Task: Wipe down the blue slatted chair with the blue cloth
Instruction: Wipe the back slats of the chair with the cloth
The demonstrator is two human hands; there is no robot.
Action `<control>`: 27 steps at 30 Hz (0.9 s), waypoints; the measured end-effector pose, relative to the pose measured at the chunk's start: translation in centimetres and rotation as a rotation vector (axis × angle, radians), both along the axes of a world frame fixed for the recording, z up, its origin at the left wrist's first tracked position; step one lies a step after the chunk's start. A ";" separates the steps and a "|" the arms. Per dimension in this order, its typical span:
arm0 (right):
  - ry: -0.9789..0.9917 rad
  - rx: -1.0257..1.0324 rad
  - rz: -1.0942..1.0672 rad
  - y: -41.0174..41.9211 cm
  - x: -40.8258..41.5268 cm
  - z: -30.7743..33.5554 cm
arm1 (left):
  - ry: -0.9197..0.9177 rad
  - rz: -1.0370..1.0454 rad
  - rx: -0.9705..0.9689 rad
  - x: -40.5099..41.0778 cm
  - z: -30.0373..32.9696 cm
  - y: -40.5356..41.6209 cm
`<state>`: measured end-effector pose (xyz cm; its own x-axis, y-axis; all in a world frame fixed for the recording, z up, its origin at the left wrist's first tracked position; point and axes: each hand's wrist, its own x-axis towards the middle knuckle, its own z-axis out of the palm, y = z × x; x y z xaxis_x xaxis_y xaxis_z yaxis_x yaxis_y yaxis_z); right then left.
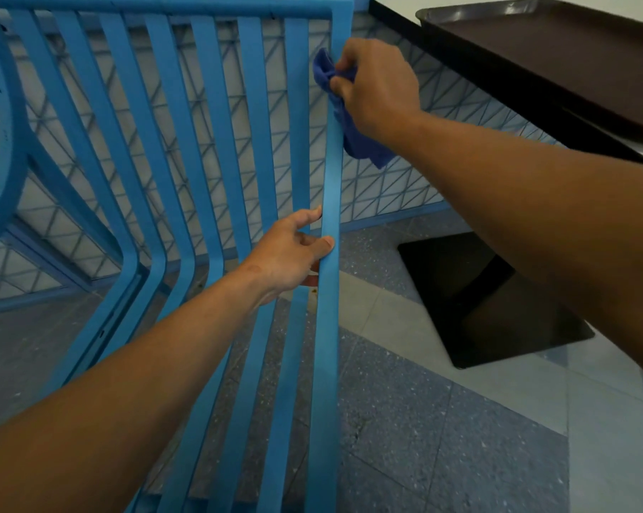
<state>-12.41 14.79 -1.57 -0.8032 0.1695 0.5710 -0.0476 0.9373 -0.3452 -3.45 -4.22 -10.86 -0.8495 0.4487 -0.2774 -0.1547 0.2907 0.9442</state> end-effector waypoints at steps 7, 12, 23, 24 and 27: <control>-0.120 -0.030 0.049 -1.0 3.1 -4.0 | 0.039 0.106 -0.037 1.3 0.1 0.2; -0.198 -0.113 0.131 -2.0 7.6 -7.7 | 0.282 0.118 -0.162 4.9 -0.3 -0.4; -0.369 -0.401 0.302 -4.1 17.1 -10.7 | 0.357 0.155 -0.366 12.8 -0.6 -3.5; -0.375 -0.415 0.318 -4.3 17.8 -10.7 | 0.362 0.161 -0.368 13.4 -0.9 -3.9; -0.384 -0.461 0.320 -4.4 18.1 -10.7 | 0.343 0.169 -0.363 15.0 -1.2 -4.4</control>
